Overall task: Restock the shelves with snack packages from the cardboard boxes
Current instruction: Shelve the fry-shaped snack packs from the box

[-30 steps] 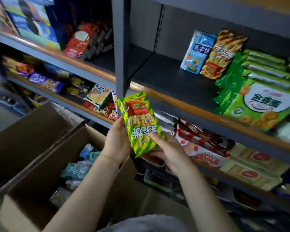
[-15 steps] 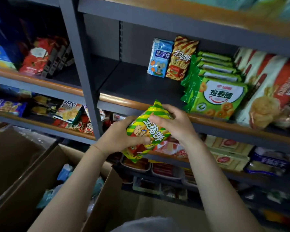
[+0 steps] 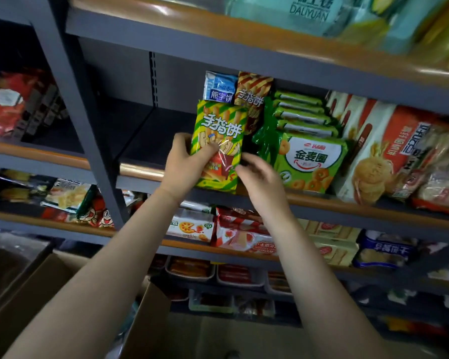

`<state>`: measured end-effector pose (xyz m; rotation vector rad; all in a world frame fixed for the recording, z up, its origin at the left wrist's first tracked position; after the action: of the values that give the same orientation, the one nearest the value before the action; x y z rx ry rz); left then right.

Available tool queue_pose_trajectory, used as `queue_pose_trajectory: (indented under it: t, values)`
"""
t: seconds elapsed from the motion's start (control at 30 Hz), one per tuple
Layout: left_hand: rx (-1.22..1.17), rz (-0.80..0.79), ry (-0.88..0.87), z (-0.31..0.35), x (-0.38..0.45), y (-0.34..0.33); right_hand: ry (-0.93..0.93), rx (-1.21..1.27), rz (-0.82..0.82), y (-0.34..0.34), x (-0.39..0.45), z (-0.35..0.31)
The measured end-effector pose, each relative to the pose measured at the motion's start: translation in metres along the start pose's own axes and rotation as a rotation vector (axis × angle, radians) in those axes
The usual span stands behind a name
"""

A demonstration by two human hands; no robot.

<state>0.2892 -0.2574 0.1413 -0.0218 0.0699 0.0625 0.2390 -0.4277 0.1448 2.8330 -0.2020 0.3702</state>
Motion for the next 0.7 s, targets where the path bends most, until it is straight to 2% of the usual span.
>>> queue_pose_trajectory:
  t: [0.23,0.4,0.7]
  values:
    - [0.098,-0.064,-0.087,0.015,0.065,-0.033,-0.119,-0.031,-0.012,-0.003,0.055,0.003]
    - [0.347,-0.043,-0.088,-0.003,0.119,-0.047,-0.222,0.018,0.037,-0.013,0.089,0.025]
    - [0.073,-0.237,0.112,0.004,0.148,-0.076,-0.197,0.016,0.226,-0.015,0.132,0.035]
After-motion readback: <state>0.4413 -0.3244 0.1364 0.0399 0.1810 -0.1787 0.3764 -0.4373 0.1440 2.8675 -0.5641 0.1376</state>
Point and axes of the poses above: each hand's wrist, its own x-axis towards the middle knuckle, its own y-axis out of the back of the hand, z = x × y, the point moved 5 cm from there along x, towards the middle knuckle, and after that the axes turned 10 degrees about y, right-handed, at the moved point
